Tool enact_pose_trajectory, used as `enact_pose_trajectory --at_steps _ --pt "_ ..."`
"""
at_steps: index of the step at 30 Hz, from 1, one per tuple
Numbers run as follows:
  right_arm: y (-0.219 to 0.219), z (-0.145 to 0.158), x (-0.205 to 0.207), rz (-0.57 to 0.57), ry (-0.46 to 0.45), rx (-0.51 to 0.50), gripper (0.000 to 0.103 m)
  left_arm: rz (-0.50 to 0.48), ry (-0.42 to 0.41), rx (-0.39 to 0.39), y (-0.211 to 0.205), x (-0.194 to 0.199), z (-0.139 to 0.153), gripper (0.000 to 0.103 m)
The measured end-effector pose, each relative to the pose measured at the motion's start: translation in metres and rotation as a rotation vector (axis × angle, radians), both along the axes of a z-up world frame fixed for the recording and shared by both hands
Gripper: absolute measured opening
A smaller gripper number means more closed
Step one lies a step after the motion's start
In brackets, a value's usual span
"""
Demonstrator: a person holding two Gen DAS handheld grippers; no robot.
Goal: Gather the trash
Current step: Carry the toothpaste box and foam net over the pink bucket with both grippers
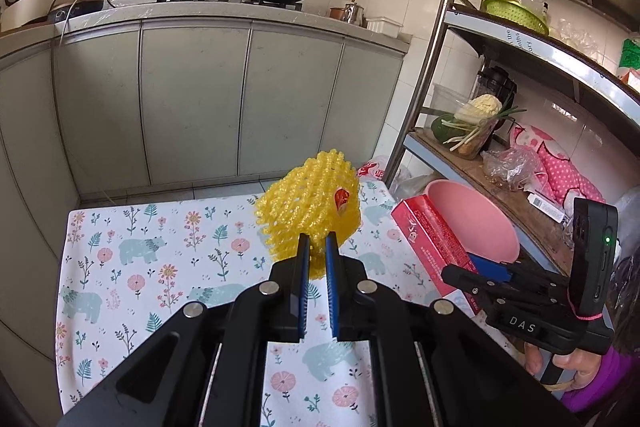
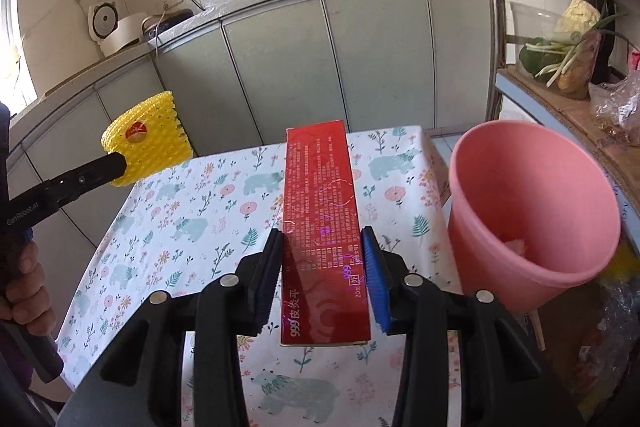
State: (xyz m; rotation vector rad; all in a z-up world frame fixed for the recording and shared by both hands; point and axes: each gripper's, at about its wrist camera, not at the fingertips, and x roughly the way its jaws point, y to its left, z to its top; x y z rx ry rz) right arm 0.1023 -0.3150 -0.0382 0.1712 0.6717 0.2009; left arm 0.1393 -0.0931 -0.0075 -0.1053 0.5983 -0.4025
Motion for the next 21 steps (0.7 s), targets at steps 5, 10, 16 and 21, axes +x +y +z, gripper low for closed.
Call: enact_pose_trajectory --at_steps 5,10,16,21 --pt "-0.026 0.011 -0.005 -0.066 -0.041 0.007 0.04 -0.055 -0.034 -0.009 -0.027 0.008 0.014 0.007" --pt "-0.058 0.017 -0.008 -0.155 -0.072 0.025 0.04 -0.135 -0.064 -0.007 -0.066 0.018 0.024 0.007" --pt "-0.101 0.014 -0.005 -0.266 -0.078 0.054 0.04 -0.237 -0.069 0.002 -0.121 0.034 0.024 0.007" --pt "-0.134 0.002 0.004 -0.358 -0.067 0.096 0.04 -0.319 -0.069 0.023 -0.172 0.049 0.018 0.007"
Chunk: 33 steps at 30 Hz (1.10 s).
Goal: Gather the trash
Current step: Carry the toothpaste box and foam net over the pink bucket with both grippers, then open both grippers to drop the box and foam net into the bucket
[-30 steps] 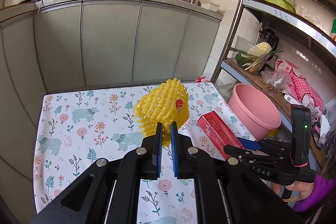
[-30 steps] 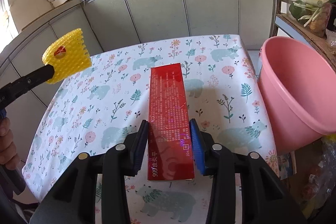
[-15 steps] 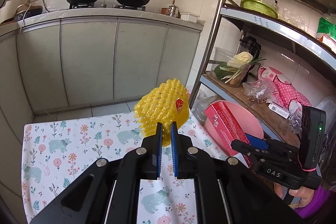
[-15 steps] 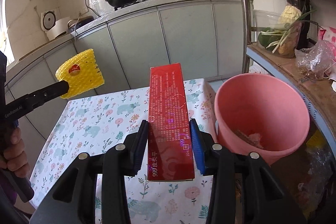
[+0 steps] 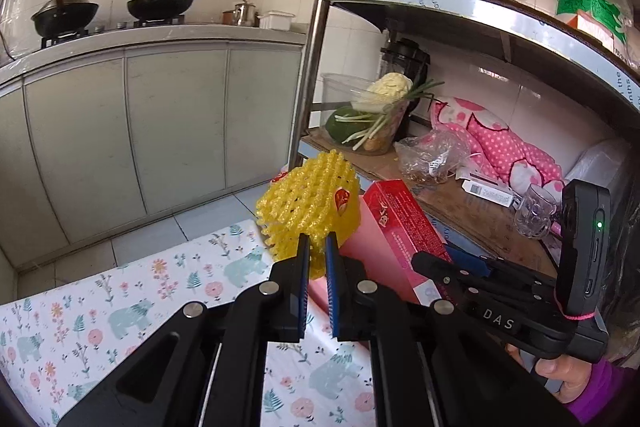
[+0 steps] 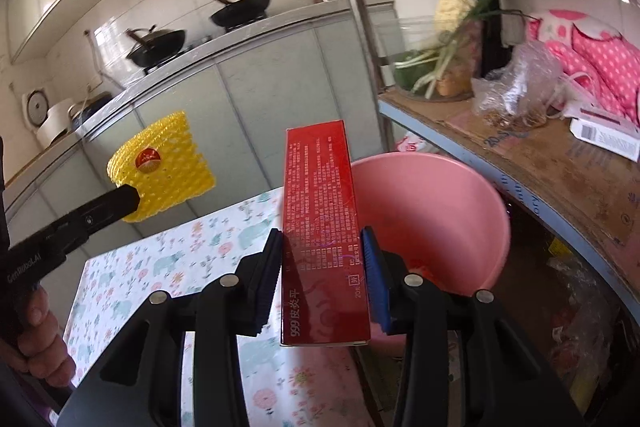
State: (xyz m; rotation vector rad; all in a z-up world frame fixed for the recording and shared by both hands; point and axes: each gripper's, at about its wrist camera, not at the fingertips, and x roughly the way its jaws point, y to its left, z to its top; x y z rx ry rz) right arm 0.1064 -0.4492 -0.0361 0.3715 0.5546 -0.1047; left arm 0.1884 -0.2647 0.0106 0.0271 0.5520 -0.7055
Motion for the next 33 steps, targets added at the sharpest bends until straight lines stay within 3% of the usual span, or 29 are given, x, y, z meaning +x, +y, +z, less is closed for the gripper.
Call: enact_pose_trajectory --at_steps 12,18,25,30,33 --pt "-0.039 -0.037 0.03 -0.114 0.081 0.048 0.041 -0.108 0.08 0.108 -0.083 0.034 -0.047 0.007" --pt "-0.041 -0.048 0.038 -0.121 0.101 0.053 0.041 -0.131 0.139 0.136 -0.098 0.04 -0.069 0.008" --pt "-0.042 -0.052 0.041 -0.151 0.094 0.047 0.041 -0.129 0.144 0.154 -0.1 0.041 -0.076 0.011" --pt "-0.043 -0.053 0.04 -0.161 0.12 0.034 0.042 -0.125 0.162 0.164 -0.101 0.041 -0.075 0.026" --pt "-0.046 -0.052 0.038 -0.163 0.118 0.037 0.042 -0.121 0.162 0.158 -0.1 0.04 -0.073 0.026"
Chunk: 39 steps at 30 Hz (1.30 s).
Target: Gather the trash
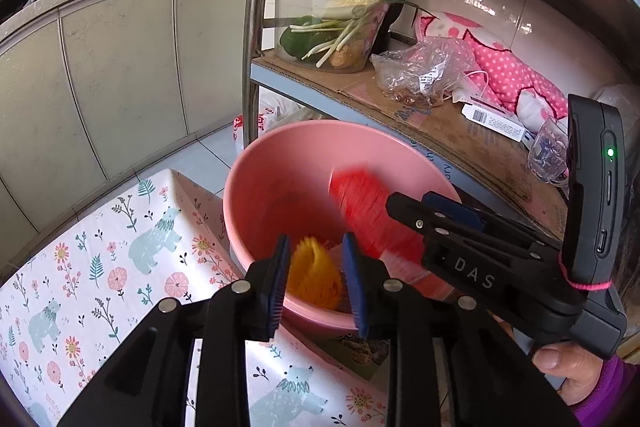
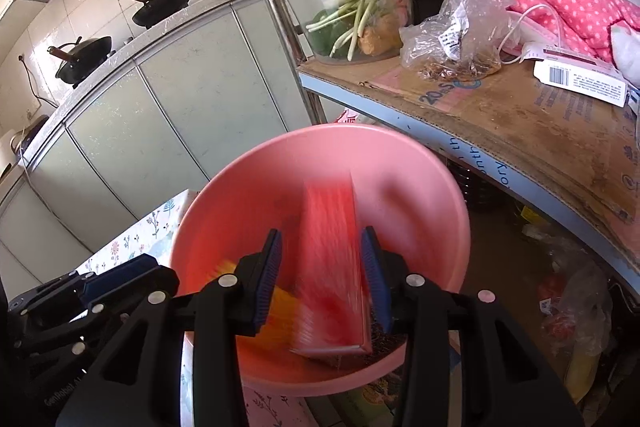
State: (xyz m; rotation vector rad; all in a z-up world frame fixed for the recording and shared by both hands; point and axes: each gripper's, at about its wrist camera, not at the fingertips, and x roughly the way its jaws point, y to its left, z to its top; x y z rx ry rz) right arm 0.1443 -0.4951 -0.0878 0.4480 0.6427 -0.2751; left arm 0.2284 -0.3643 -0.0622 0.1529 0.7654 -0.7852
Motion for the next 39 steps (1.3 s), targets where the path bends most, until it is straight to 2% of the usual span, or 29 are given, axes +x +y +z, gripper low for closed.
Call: enact_pose_trajectory --at_steps 5,18,22,27,31,34,39 --pt "0.0 0.006 -0.008 -0.007 -0.015 -0.007 0.049 0.005 -0.011 -0.017 0.004 -0.004 0.009 0.026" --pt "0.034 0.044 -0.044 0.064 -0.071 -0.158 0.049 0.026 -0.074 -0.101 0.021 -0.029 0.054 0.026" --pt "0.04 0.056 -0.056 0.071 -0.093 -0.166 0.05 0.029 -0.095 -0.117 0.027 -0.039 0.067 0.026" --pt "0.049 0.068 -0.072 0.069 -0.121 -0.178 0.058 0.028 -0.124 -0.131 0.032 -0.053 0.08 0.026" --pt "0.057 0.074 -0.082 0.073 -0.123 -0.203 0.058 0.026 -0.144 -0.148 0.038 -0.064 0.09 0.027" --pt "0.063 0.077 -0.088 0.074 -0.122 -0.221 0.058 0.026 -0.157 -0.163 0.044 -0.071 0.094 0.035" --pt "0.075 0.08 -0.095 0.087 -0.108 -0.25 0.059 0.026 -0.154 -0.179 0.051 -0.078 0.097 0.036"
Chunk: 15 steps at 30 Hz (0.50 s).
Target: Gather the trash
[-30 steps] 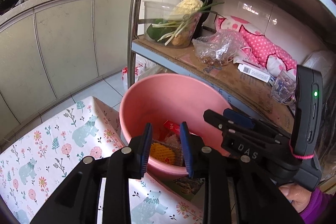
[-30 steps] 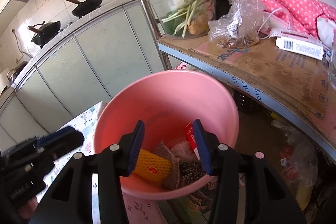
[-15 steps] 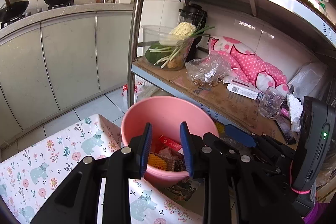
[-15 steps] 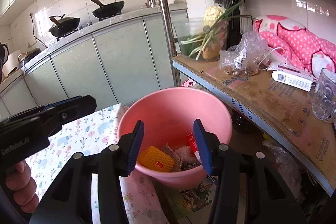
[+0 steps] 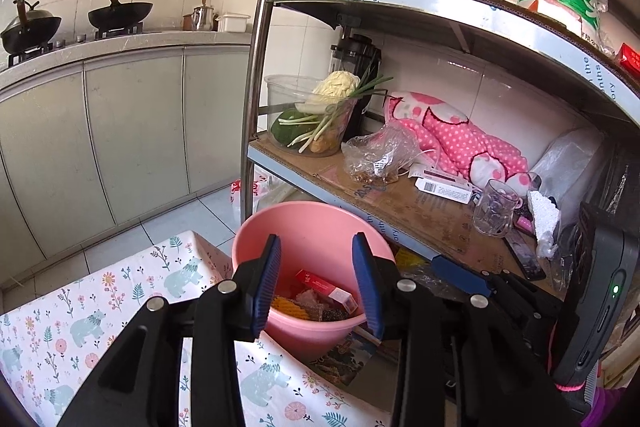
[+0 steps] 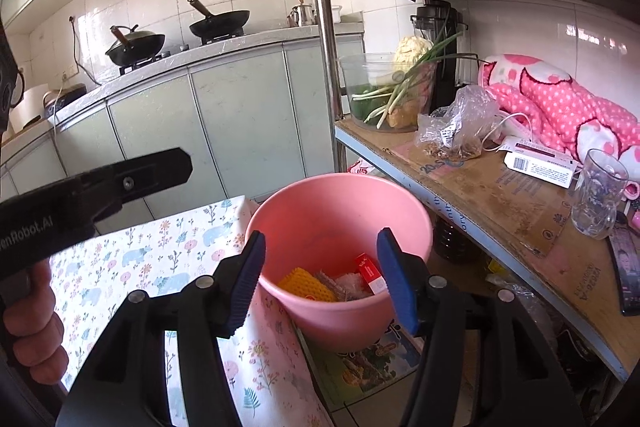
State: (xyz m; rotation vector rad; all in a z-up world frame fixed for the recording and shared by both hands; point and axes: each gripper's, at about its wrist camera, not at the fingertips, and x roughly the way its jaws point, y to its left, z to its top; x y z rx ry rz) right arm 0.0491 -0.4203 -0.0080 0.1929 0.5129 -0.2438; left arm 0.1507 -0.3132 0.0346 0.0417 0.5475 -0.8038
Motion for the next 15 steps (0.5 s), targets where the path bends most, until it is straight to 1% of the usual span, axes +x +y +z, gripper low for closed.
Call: enact_pose_trajectory --at_steps 2,5,9,15 --pt "0.006 0.001 -0.002 0.002 0.007 -0.026 0.06 -0.002 -0.003 -0.007 0.004 -0.002 0.001 0.036" --pt "0.014 0.004 -0.006 0.0 0.007 -0.055 0.067 -0.002 -0.007 -0.017 0.009 -0.005 0.003 0.036" --pt "0.021 0.006 -0.01 -0.015 0.004 -0.071 0.071 0.005 -0.009 -0.029 0.017 -0.008 0.004 0.036" --pt "0.028 0.009 -0.011 -0.019 0.003 -0.094 0.073 0.022 -0.005 -0.038 0.026 -0.01 0.004 0.036"
